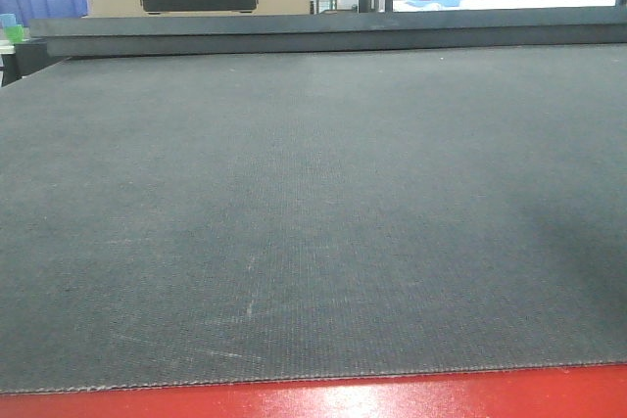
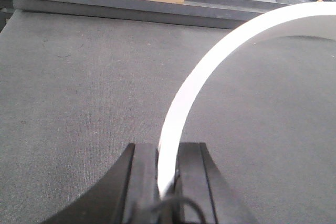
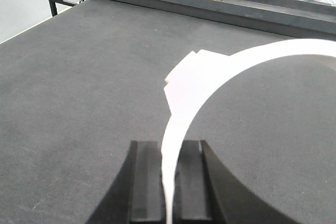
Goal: Grab PVC pipe and place in blue bin
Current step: 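Drive the base away from the table holding both clamps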
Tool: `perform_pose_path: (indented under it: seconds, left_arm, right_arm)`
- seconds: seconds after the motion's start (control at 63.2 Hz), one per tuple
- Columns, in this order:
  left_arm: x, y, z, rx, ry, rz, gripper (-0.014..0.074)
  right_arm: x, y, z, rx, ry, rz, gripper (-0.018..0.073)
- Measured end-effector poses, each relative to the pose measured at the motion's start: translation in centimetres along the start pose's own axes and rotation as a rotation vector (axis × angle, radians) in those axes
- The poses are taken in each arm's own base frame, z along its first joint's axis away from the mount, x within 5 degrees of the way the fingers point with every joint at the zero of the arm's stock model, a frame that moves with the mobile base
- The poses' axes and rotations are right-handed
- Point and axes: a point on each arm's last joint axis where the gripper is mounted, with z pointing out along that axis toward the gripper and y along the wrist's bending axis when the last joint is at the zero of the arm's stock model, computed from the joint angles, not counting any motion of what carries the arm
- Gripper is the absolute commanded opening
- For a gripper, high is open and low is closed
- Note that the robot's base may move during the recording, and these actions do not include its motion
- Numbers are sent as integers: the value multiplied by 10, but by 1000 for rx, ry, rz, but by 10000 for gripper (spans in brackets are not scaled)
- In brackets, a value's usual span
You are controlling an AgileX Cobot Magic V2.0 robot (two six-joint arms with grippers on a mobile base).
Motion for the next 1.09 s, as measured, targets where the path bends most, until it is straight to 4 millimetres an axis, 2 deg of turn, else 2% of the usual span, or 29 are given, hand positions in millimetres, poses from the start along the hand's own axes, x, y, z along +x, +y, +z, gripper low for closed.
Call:
perform_pose_path:
  seconds: [1.092]
  left_arm:
    - [0,0,0,0,2,1,-111]
  right_arm:
    - [0,0,0,0,0,0,-169]
